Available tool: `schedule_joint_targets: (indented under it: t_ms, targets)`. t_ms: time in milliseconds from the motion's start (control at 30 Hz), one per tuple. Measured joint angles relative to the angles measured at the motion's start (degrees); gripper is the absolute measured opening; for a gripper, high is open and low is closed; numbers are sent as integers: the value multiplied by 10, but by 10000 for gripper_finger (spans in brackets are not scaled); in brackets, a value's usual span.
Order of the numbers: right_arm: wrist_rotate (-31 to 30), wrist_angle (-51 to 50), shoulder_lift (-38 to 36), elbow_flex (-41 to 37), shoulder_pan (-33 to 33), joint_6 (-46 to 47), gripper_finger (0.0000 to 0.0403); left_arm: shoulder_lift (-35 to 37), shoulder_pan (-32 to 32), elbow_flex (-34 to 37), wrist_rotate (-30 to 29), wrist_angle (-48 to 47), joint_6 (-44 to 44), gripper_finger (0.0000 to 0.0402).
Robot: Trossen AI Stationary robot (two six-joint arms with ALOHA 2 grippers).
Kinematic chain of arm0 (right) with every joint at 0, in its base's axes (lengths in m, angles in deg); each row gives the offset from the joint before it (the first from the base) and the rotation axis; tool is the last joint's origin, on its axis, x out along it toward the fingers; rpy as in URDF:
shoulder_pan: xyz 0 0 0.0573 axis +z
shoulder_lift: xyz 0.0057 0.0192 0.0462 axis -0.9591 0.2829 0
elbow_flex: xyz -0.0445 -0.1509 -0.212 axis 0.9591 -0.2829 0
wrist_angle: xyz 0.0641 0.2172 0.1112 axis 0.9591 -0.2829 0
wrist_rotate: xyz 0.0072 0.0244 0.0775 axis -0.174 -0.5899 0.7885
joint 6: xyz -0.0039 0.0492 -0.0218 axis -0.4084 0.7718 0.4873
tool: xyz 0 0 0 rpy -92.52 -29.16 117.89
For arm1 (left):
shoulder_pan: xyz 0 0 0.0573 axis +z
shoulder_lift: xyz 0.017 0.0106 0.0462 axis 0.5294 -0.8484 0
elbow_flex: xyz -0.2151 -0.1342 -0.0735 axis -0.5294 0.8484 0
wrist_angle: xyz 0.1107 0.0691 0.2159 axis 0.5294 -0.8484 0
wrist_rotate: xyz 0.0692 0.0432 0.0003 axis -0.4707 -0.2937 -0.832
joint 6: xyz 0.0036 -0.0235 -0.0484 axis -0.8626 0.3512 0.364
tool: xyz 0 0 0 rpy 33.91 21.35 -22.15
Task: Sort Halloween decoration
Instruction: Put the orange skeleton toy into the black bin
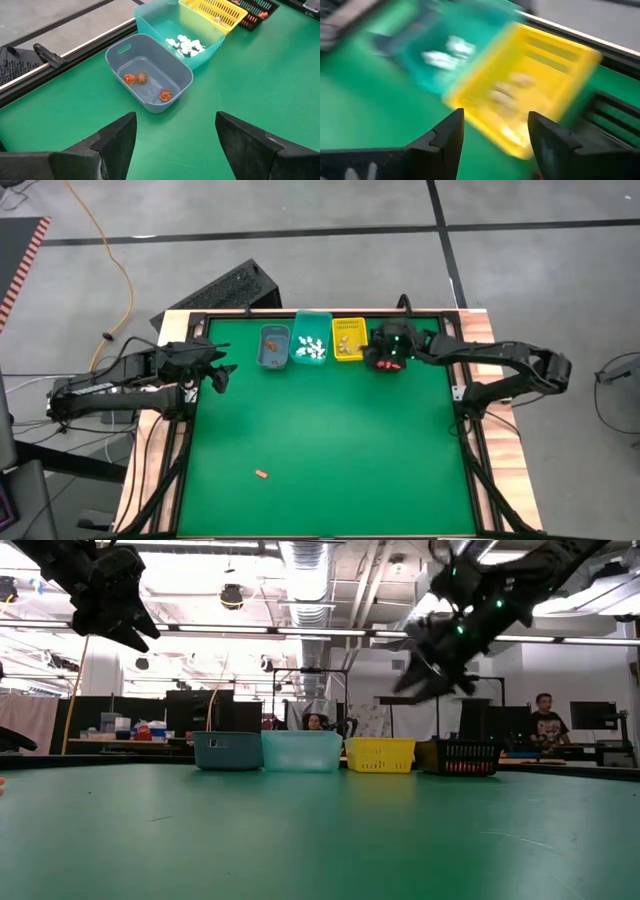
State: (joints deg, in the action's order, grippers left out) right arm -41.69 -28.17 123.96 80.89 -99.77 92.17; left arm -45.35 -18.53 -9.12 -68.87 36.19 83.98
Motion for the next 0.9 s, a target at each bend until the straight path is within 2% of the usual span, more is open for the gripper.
schedule_joint_targets:
  t_ms: [133,367,500,767,900]
  targets:
    - [-22,91,0,0,78,-1,207,0,0,0,0,0,0,261]
    - [-138,181,0,0,223,-1,195,0,0,0,0,0,0,261]
    - [-192,213,29,16,295,-1,190,0,0,0,0,0,0,261]
    - [-198,207,186,145,365,-21,187,0,0,0,20,-2,-2,261]
    - [-173,201,262,224,383,-21,187,0,0,0,31,-5,-3,261]
